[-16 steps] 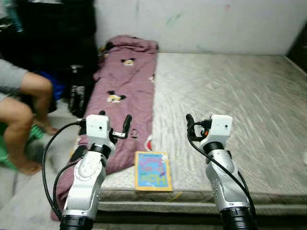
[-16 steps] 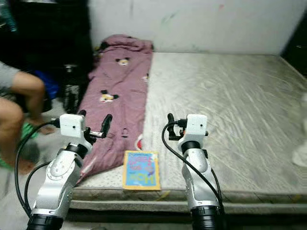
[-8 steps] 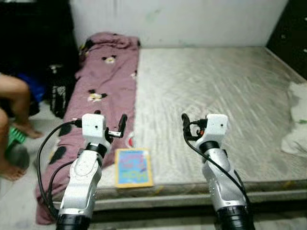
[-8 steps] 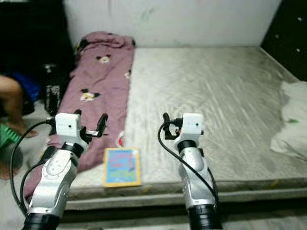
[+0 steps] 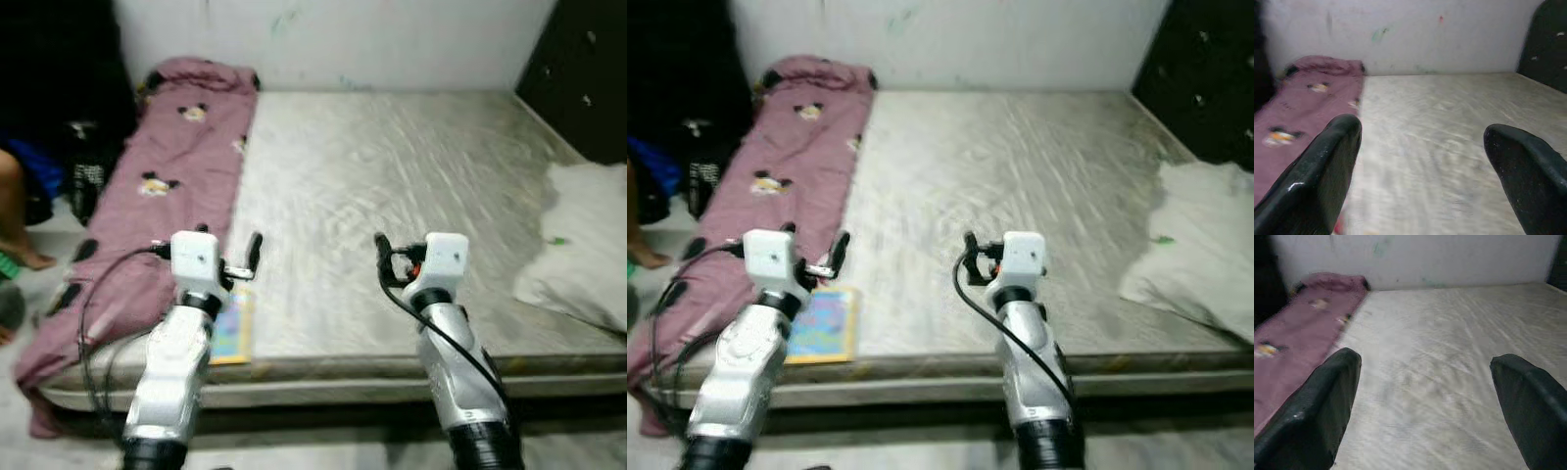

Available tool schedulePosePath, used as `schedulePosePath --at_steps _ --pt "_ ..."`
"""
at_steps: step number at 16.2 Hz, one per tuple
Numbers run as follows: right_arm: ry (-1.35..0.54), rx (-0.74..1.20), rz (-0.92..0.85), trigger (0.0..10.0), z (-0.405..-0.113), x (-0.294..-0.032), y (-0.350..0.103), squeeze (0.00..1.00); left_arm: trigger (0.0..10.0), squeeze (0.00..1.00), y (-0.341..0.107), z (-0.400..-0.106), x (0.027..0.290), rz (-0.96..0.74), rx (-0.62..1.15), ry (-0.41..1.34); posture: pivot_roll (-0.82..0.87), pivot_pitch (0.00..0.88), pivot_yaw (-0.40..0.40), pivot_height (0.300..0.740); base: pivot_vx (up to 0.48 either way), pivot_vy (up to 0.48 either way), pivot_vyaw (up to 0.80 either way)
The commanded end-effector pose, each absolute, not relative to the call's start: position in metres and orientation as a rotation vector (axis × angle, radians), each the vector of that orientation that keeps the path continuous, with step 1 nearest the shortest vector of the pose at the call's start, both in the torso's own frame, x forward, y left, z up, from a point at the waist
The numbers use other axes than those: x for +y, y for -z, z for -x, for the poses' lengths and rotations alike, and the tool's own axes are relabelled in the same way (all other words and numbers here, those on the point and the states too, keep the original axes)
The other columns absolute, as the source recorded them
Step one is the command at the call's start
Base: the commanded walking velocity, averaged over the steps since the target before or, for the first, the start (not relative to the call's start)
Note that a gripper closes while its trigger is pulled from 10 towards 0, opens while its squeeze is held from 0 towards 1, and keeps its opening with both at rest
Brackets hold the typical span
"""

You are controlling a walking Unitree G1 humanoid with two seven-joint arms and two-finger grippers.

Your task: Clean up the room

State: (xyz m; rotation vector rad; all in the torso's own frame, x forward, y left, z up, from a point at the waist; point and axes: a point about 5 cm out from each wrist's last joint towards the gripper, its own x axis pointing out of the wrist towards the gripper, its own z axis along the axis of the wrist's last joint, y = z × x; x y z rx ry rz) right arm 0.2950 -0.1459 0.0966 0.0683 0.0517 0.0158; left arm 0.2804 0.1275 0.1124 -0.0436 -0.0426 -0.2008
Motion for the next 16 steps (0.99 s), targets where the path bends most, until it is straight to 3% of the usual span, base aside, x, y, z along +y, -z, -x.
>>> schedulePosePath --at_steps 1,9,16 --pt "-0.015 0.032 -0.074 10.0 -0.298 -0.146 -0.103 0.0 10.0 0.0 -0.115 -0.281 0.131 0.025 -0.051 0.199 -0.01 0.0 -0.007 0.74 0.0 -0.334 0.0" --pt "-0.004 -0.006 -0.092 10.0 -0.302 -0.145 -0.11 0.0 10.0 0.0 -0.121 -0.291 0.156 -0.075 -0.09 0.071 -0.01 0.0 0.004 0.74 0.0 0.0 0.0" --pt "-0.051 -0.04 -0.122 10.0 -0.309 -0.138 -0.114 0.0 10.0 0.0 -0.114 -0.291 0.152 -0.064 -0.097 0.041 0.0 0.0 0.021 0.74 0.0 0.0 -0.07"
